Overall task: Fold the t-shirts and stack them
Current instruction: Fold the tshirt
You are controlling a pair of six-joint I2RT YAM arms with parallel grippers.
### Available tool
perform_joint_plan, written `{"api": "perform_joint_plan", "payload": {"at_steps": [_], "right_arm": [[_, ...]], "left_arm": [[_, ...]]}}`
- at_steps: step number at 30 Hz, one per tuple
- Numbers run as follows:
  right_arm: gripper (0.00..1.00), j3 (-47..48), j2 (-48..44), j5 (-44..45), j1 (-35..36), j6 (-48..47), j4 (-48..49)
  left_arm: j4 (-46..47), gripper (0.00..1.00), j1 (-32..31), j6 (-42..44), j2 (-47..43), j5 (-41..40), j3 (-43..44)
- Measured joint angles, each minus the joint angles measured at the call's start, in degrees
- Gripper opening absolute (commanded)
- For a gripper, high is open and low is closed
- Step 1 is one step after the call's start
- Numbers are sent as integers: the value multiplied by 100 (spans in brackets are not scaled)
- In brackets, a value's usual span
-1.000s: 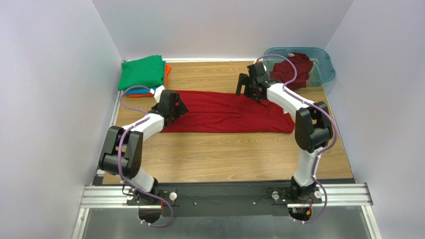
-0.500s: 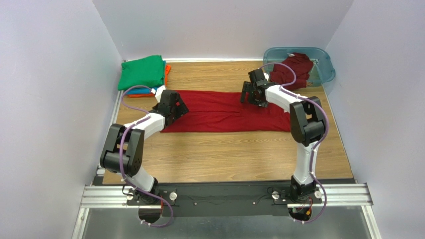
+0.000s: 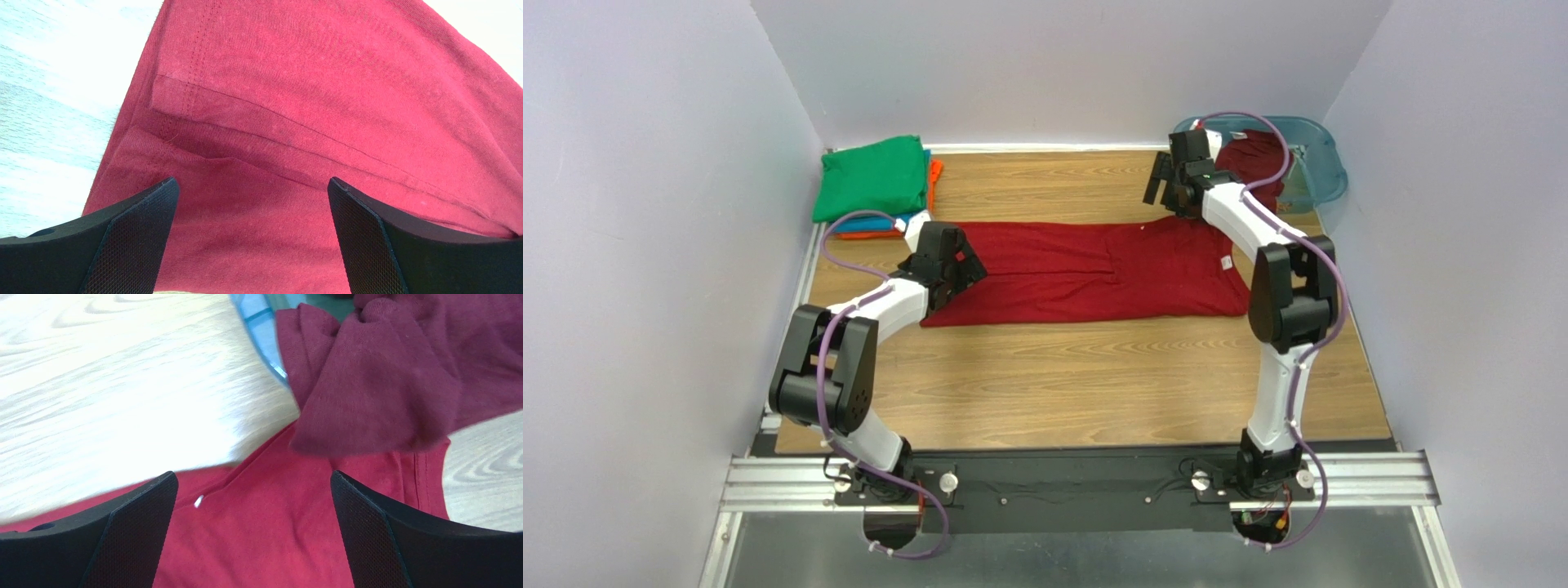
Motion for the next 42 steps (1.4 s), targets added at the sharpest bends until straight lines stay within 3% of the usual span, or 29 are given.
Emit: {"api": "perform_joint_plan", "payload": {"at_steps": [10, 17, 24, 32, 37, 42], "right_arm": [[100, -1987, -1692, -262, 46, 404, 87], [100, -3167, -1845, -258, 46, 553, 160], [100, -3285, -1635, -293, 44, 564, 365], [100, -2824, -1207, -409, 39, 437, 529], [100, -2308, -807, -769, 28, 236, 704], [100, -1602, -271, -1434, 96, 63, 944]], "left_arm": [[-170, 98, 0, 136, -363, 35, 498], [90, 98, -33, 267, 236, 372, 1482], [133, 98, -155, 402, 1189, 629, 1821], [354, 98, -162, 533, 1139, 837, 953], [496, 98, -238, 490, 343, 909, 9], [505, 98, -737, 205, -610, 922, -979]]}}
